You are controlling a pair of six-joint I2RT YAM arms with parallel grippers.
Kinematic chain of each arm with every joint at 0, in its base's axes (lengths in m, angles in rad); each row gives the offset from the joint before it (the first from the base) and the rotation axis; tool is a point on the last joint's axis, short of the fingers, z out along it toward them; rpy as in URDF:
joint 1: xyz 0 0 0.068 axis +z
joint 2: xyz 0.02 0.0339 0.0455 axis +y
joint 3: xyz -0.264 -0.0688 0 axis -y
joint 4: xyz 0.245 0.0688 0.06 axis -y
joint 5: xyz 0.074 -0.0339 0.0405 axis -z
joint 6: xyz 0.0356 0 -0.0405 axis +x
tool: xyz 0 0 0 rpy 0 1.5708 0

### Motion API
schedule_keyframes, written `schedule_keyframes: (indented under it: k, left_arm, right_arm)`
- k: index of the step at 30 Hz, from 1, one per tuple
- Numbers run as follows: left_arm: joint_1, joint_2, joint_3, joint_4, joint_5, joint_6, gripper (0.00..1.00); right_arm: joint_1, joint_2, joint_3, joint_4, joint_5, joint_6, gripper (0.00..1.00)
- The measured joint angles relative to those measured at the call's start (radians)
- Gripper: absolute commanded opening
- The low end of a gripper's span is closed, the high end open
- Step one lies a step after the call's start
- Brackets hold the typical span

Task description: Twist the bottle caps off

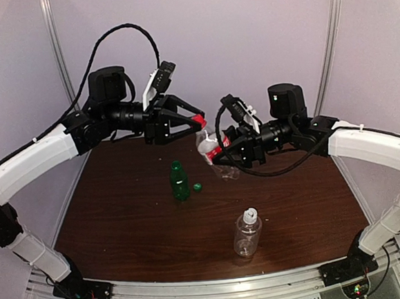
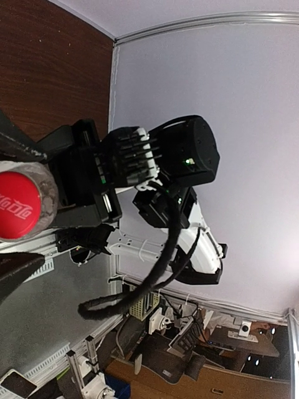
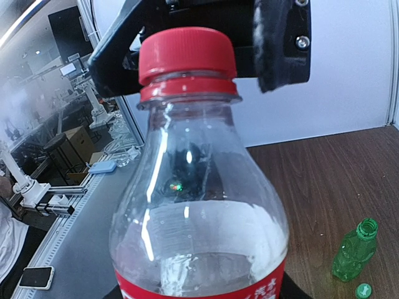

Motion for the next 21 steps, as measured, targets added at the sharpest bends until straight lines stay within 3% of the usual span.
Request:
schedule_keyframes:
  k: [4,17,21]
  left_arm:
    - [0.0,0.012,0.0,0.002,0.014,-0.01,0.33]
    - [0.001,0.017,0.0,0.031,-0.005,-0.015,0.33]
    - [0.001,0.017,-0.001,0.04,-0.022,-0.026,0.23]
  right_arm:
    - [-0.001,0.003,0.0,0.009,-0.009,0.011,0.46]
    - [-0.011,0.004,0.0,0.018,-0.013,0.02,0.45]
    - [-0.016,0.005,0.0,0.022,-0.012,0.02,0.44]
